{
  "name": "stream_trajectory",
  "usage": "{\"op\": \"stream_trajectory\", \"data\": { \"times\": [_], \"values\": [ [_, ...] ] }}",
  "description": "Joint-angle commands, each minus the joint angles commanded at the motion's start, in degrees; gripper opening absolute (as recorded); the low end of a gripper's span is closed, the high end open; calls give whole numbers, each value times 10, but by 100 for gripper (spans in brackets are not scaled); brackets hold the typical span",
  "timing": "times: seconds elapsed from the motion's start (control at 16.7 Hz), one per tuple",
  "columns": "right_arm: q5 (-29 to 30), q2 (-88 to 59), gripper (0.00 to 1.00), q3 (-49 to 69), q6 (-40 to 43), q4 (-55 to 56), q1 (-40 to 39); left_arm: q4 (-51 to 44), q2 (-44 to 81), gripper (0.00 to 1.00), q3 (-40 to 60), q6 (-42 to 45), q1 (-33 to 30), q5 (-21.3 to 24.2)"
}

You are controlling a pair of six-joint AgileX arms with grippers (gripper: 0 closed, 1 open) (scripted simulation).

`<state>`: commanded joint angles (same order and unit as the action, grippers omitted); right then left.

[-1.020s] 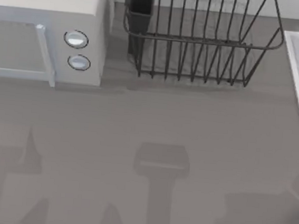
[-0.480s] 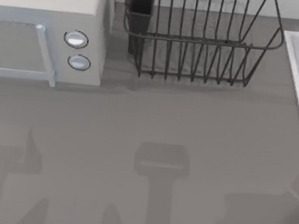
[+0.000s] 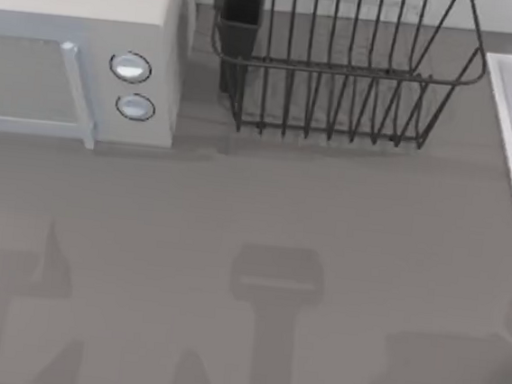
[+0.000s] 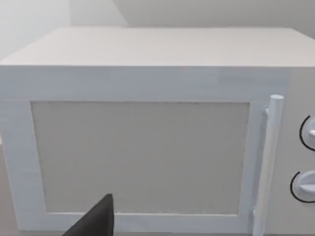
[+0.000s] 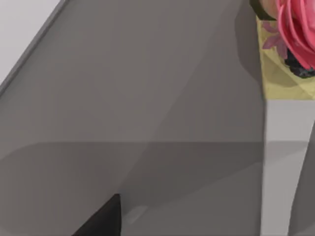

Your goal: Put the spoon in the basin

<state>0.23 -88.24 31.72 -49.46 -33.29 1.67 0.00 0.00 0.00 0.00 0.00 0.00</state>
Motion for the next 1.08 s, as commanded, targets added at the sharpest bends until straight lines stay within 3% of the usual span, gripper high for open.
{"op": "stream_trajectory", "data": {
  "times": [0.42,1.08],
  "values": [
    [0,0,0,0,0,0,0,0,0,100,0,0,0,0],
    [10,116,0,167,9,-287,-1,0,0,100,0,0,0,0]
  ]
}}
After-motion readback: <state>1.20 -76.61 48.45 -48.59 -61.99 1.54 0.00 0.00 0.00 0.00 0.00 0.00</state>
